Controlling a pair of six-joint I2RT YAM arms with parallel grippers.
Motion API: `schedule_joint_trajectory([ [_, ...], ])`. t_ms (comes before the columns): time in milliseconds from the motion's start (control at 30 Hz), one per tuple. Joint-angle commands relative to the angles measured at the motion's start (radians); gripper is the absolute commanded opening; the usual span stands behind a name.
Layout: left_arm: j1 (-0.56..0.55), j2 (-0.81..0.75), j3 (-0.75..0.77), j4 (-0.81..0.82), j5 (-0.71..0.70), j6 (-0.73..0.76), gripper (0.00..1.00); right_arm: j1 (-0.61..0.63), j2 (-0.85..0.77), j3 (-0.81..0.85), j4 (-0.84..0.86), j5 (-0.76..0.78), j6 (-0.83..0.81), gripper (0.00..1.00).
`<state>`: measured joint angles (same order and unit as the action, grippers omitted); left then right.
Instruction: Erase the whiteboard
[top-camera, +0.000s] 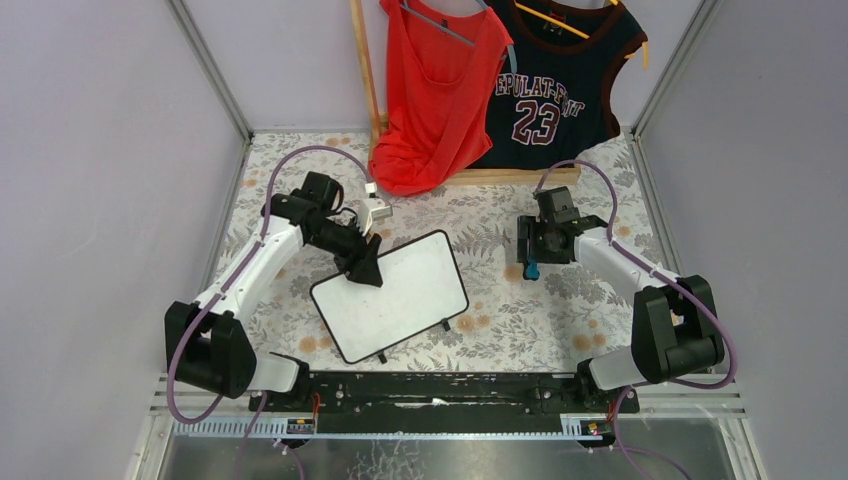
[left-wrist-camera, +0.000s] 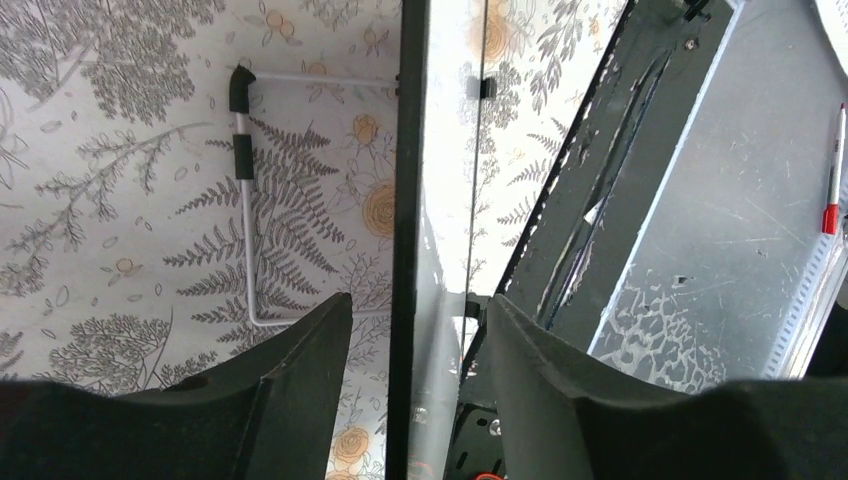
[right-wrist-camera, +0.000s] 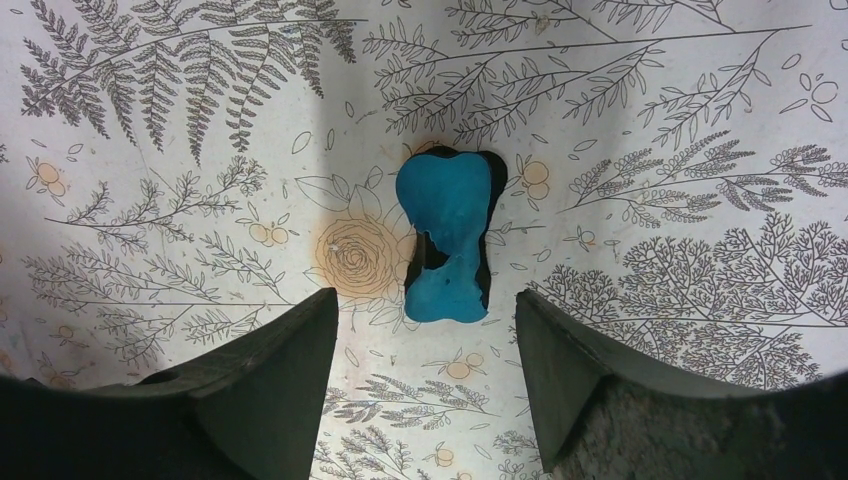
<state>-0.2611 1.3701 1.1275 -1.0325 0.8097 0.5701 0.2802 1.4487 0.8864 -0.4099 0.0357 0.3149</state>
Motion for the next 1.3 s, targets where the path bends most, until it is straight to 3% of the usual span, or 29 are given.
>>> schedule_joint_trajectory([
  [0,-0.003,-0.003,0.068,-0.057,0.052,0.008,0.52,-0.004,-0.029,0.000,0.000,0.010,0.005,0.72],
  [267,-0.002,-0.003,0.131,-0.047,0.009,-0.012,0.61,-0.004,-0.072,-0.020,0.016,0.042,0.009,0.72],
  [433,0.008,-0.087,0.111,0.179,-0.098,-0.163,0.65,-0.003,-0.165,-0.073,0.075,0.081,0.006,0.72],
  [533,0.024,-0.151,0.096,0.333,-0.202,-0.262,0.75,-0.004,-0.205,-0.089,0.086,0.111,0.008,0.72],
  [633,0.066,-0.191,0.097,0.459,-0.286,-0.340,0.92,-0.004,-0.219,-0.093,0.087,0.137,0.012,0.72],
  [667,0.087,-0.197,0.099,0.491,-0.300,-0.359,0.93,-0.004,-0.221,-0.093,0.088,0.142,0.011,0.71],
  [800,0.205,-0.202,0.080,0.637,-0.396,-0.451,0.89,-0.004,-0.228,-0.108,0.111,0.175,0.020,0.70],
  [1000,0.430,-0.191,-0.084,0.922,-0.507,-0.616,0.84,-0.004,-0.256,-0.170,0.194,0.312,0.057,0.68],
  [1267,0.453,-0.200,-0.388,1.241,-0.666,-0.656,0.82,-0.004,-0.317,-0.319,0.438,0.413,0.021,0.66],
])
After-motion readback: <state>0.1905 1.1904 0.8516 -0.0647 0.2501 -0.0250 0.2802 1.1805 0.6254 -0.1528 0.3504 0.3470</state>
